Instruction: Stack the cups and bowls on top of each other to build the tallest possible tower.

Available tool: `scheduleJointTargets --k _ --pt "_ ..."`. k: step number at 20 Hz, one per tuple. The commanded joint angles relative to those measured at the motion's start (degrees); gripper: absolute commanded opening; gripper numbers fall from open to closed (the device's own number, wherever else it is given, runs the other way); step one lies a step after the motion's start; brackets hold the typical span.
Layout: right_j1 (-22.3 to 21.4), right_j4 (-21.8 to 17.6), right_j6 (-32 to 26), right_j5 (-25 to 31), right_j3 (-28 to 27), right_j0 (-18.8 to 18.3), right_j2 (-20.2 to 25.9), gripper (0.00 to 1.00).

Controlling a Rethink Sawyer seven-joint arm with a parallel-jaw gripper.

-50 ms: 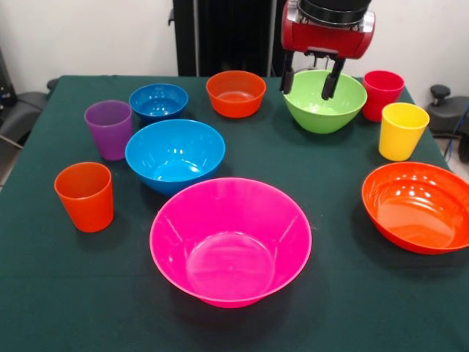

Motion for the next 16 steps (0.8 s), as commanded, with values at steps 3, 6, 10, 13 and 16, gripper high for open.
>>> scheduleJointTargets --k 3,6,10,13,16 --pt "3.5 -5.8 -7.5 5.6 -3.6 -1.5 3.8 1.0" --pt "4.3 -5.8 -7.5 6.0 -4.6 -1.6 3.9 1.0" --pt "5.3 -5.5 -7.5 5.8 -5.6 -1.7 4.1 1.0" --pt "6.8 -5.4 -7.2 4.5 -6.1 -2.1 4.3 1.0" --pt "7.4 -5.4 -6.9 4.3 -6.7 -1.9 4.3 1.0"
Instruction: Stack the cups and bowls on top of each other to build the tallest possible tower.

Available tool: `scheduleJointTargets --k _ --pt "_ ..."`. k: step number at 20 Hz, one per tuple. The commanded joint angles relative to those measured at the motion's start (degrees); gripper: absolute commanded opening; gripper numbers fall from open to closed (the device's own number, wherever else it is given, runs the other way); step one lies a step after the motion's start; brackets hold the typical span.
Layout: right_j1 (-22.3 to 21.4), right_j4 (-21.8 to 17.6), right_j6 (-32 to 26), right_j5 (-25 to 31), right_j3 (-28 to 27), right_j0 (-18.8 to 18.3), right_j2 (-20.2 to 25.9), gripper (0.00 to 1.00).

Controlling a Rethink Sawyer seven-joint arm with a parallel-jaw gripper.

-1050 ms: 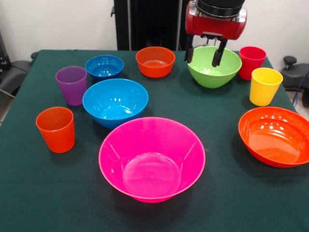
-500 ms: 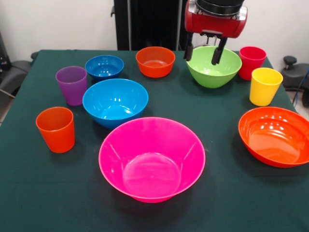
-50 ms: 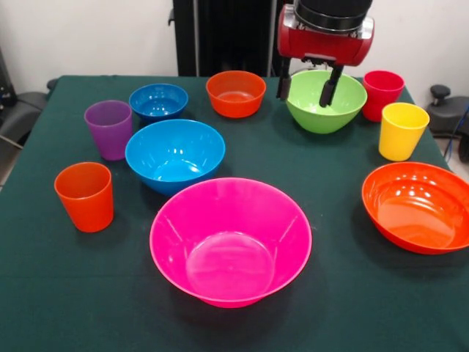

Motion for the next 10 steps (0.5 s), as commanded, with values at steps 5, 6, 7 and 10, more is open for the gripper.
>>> scheduleJointTargets --k 5,6,7,10 --pt "6.4 -5.2 -7.5 2.5 -3.7 -1.8 4.7 1.0" --pt "6.5 -5.2 -7.7 2.2 -3.6 -2.0 4.8 1.0" --pt "6.6 -5.3 -7.9 1.9 -3.6 -2.1 4.8 1.0" --pt "7.1 -5.3 -8.6 1.7 -4.0 -2.5 5.2 1.0"
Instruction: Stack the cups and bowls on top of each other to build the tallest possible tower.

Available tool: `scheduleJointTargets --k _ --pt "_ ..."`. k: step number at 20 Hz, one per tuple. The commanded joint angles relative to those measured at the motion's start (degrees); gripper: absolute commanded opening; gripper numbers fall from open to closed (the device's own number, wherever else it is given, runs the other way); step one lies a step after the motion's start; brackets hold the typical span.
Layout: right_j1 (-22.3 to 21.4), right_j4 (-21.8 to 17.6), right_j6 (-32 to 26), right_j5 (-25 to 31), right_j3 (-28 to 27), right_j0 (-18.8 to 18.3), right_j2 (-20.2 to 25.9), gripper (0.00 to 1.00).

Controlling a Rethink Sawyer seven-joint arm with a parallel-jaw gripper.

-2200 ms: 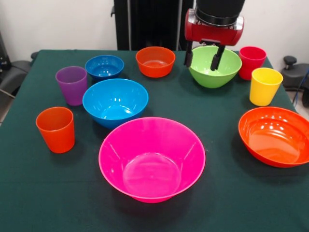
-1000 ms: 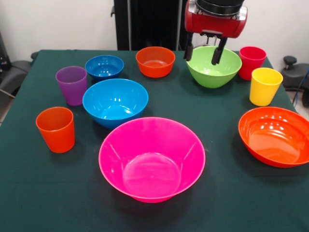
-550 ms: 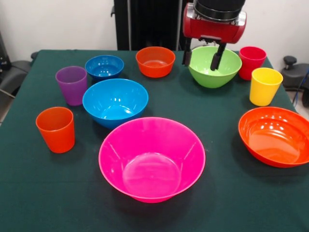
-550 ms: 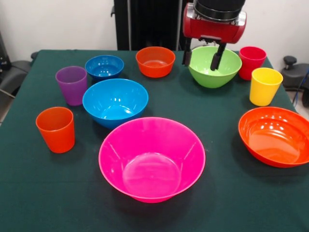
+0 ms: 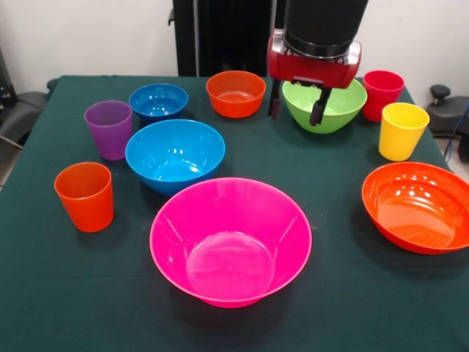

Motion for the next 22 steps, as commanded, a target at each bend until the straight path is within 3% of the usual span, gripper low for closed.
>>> scheduleJointTargets --k 1,10,16,22 --pt "4.0 -5.3 -8.7 1.9 -2.3 -1.6 5.1 1.0" --pt "4.3 -5.2 -9.1 2.1 -3.0 -1.8 5.6 1.0" --pt "6.0 -6.3 -15.8 4.9 -4.4 -3.4 9.0 1.0" --pt "5.6 -7.8 -18.0 4.2 -3.2 -4.4 10.8 1.0"
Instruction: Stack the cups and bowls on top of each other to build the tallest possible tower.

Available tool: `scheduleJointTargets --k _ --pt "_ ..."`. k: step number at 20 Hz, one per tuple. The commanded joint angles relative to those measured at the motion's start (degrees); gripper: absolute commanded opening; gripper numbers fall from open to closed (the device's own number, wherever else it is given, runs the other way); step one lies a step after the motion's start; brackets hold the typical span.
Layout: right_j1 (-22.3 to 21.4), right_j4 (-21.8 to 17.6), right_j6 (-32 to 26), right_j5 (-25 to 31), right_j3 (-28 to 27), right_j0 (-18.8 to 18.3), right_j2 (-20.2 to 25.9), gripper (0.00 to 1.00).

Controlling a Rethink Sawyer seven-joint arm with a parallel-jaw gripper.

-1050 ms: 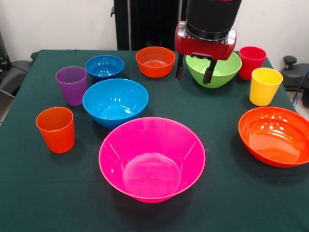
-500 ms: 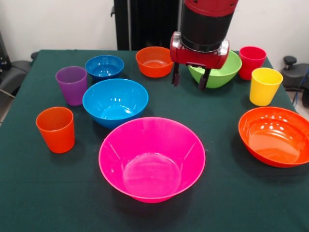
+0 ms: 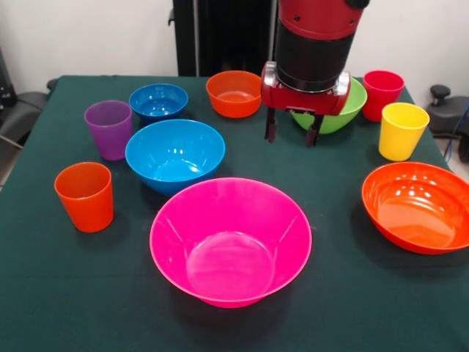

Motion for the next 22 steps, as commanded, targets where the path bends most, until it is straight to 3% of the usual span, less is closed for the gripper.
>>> scheduleJointTargets --k 1,12,22 --pt "1.3 -7.0 -18.9 3.9 -0.8 -2.1 8.2 1.0" --pt "-0.5 -8.3 -19.7 3.6 4.2 -5.4 13.5 1.0" --pt "-1.1 -9.9 -22.0 6.1 4.0 -7.2 17.3 1.0"
